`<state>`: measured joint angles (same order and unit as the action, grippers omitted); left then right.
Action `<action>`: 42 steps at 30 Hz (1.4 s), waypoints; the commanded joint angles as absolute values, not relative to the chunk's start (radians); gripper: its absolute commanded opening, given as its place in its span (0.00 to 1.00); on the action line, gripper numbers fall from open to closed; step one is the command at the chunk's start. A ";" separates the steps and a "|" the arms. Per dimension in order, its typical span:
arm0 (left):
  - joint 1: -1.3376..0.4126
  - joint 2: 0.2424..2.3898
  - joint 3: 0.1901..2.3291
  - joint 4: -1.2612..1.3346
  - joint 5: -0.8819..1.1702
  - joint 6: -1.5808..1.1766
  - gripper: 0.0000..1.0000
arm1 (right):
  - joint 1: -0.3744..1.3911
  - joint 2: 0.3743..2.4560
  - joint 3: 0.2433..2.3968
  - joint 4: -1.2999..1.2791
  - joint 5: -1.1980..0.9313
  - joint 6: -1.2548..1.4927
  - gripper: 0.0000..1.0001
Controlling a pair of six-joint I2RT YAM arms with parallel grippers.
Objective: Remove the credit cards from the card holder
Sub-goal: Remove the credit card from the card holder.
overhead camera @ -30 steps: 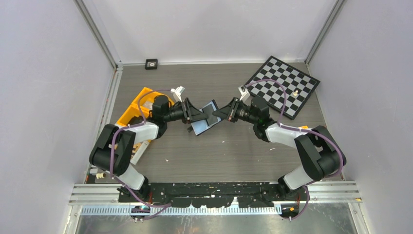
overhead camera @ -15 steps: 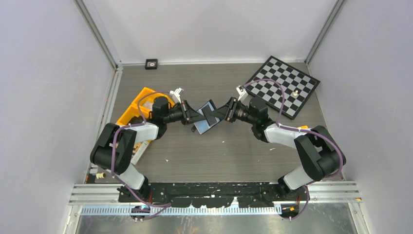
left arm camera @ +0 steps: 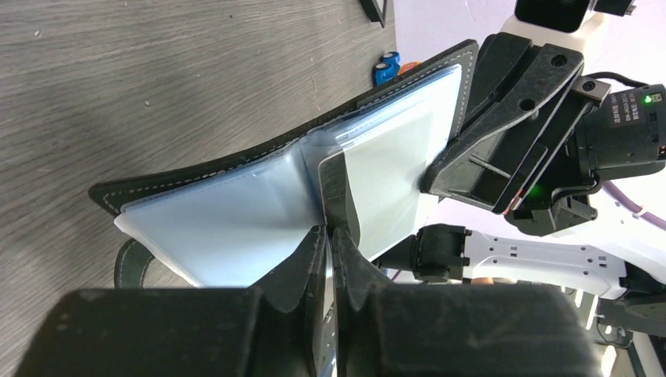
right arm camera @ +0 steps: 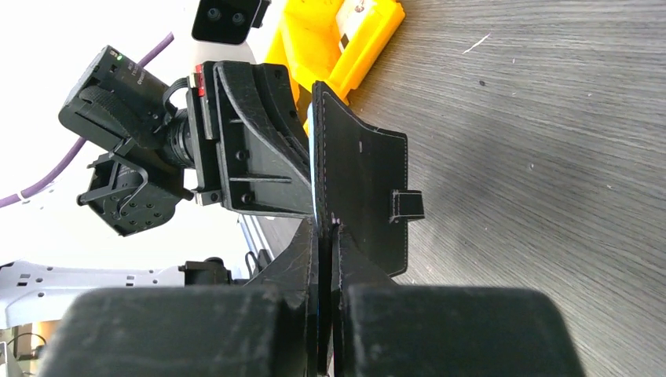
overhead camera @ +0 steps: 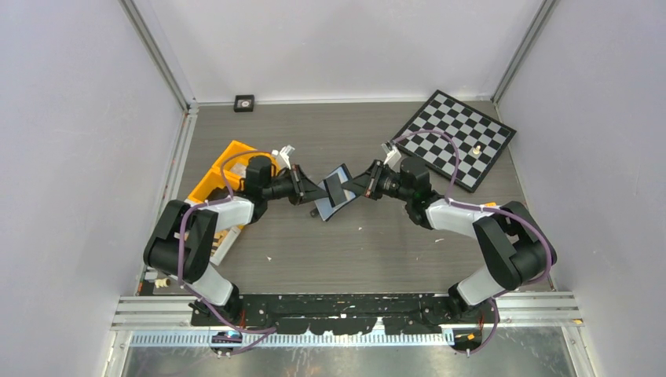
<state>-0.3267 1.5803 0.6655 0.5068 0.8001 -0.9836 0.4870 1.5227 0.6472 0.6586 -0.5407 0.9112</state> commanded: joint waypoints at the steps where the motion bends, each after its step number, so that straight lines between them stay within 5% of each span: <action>1: -0.322 1.574 0.686 0.526 0.795 -0.975 0.17 | 0.485 1.536 0.689 0.725 -0.560 0.925 0.01; 6: -0.322 1.575 0.674 0.568 0.804 -0.998 0.35 | 0.475 1.554 0.678 0.782 -0.579 0.968 0.01; 13: -0.327 1.603 0.674 0.608 0.831 -1.023 0.40 | 0.469 1.592 0.669 0.913 -0.626 1.049 0.00; 17: -0.336 1.624 0.678 0.667 0.855 -1.051 0.30 | 0.469 1.616 0.669 0.970 -0.646 1.087 0.01; 23: -0.330 1.623 0.665 0.725 0.857 -1.081 0.00 | 0.456 1.625 0.660 0.994 -0.645 1.105 0.01; 42: -0.278 1.593 0.629 0.709 0.826 -1.081 0.01 | 0.344 1.741 0.609 1.270 -0.673 1.318 0.01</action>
<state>-0.2810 1.6230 0.6384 0.7048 0.8246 -1.0992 0.3485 1.7485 0.5972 1.1385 -0.6605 1.2778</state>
